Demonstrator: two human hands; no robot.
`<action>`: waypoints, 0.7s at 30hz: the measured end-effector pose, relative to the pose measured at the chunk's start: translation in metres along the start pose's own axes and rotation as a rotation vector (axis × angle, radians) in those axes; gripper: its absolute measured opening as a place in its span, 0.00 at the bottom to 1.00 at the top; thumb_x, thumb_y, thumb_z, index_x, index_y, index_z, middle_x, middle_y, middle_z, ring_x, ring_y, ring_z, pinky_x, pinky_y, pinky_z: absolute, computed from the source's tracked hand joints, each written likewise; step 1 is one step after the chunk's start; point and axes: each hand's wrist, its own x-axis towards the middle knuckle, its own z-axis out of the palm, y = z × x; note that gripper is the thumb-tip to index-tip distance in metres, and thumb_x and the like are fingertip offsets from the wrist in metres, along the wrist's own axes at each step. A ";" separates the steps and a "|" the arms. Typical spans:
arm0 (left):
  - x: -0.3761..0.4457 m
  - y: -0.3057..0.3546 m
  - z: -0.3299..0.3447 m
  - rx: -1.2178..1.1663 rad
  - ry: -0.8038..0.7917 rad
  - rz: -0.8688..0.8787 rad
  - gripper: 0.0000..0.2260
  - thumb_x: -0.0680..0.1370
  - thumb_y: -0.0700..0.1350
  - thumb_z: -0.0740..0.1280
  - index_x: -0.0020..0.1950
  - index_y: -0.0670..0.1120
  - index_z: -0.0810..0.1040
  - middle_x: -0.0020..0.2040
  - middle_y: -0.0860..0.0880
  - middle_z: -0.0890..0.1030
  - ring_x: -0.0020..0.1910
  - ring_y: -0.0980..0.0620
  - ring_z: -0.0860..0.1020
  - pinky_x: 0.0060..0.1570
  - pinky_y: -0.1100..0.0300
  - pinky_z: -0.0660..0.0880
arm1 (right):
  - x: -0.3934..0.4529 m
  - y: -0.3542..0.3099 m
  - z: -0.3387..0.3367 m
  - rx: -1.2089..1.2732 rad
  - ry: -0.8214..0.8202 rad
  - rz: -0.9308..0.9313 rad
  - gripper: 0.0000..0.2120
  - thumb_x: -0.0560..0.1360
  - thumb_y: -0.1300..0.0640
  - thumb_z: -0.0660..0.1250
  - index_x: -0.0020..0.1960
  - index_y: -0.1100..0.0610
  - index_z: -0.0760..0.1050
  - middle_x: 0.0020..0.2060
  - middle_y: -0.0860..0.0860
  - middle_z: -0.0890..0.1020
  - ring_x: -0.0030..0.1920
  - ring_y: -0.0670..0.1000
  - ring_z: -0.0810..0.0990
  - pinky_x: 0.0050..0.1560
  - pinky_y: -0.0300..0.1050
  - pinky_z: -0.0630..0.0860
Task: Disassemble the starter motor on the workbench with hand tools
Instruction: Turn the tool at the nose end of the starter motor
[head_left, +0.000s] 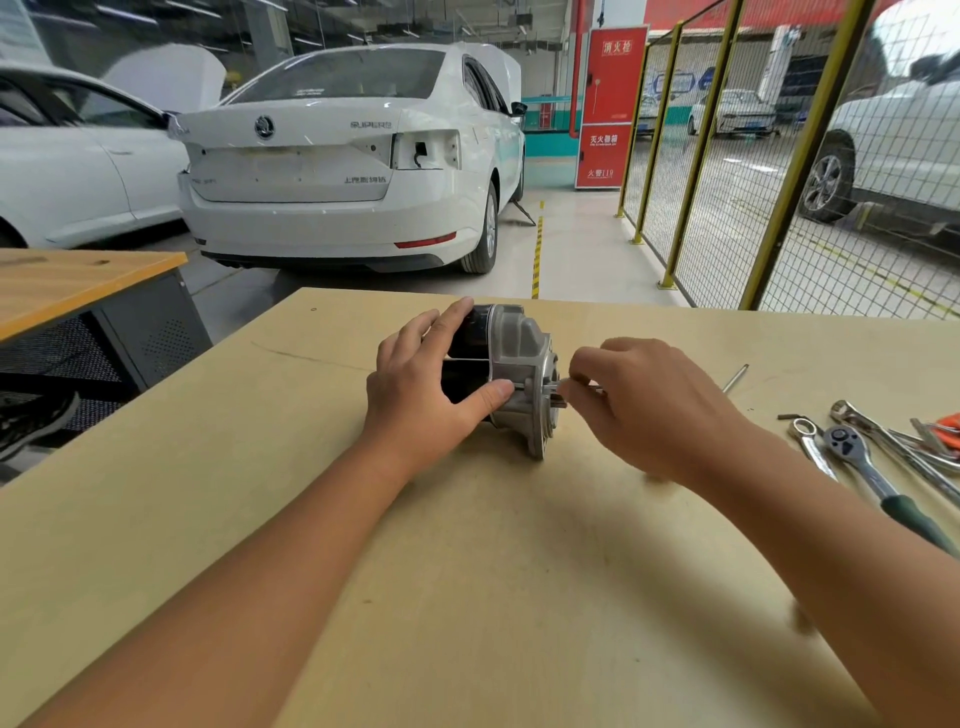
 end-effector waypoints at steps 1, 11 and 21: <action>0.000 0.000 0.000 -0.003 -0.001 -0.001 0.41 0.69 0.69 0.68 0.81 0.63 0.62 0.76 0.54 0.68 0.74 0.46 0.65 0.70 0.42 0.69 | 0.001 0.001 0.000 0.019 -0.010 0.009 0.14 0.82 0.50 0.61 0.42 0.55 0.77 0.34 0.50 0.73 0.34 0.57 0.74 0.34 0.51 0.74; 0.000 0.000 0.000 -0.002 0.006 -0.001 0.40 0.70 0.68 0.67 0.81 0.62 0.62 0.76 0.53 0.69 0.73 0.46 0.66 0.70 0.43 0.69 | 0.000 0.000 -0.002 -0.280 -0.001 0.014 0.11 0.79 0.40 0.63 0.46 0.47 0.76 0.43 0.44 0.78 0.45 0.53 0.79 0.49 0.52 0.69; 0.001 0.000 0.001 -0.002 0.005 0.001 0.40 0.70 0.68 0.67 0.81 0.62 0.62 0.77 0.53 0.68 0.74 0.46 0.66 0.71 0.44 0.69 | 0.002 0.002 0.003 0.055 -0.057 0.038 0.14 0.83 0.50 0.59 0.44 0.56 0.76 0.36 0.50 0.74 0.37 0.57 0.74 0.38 0.53 0.75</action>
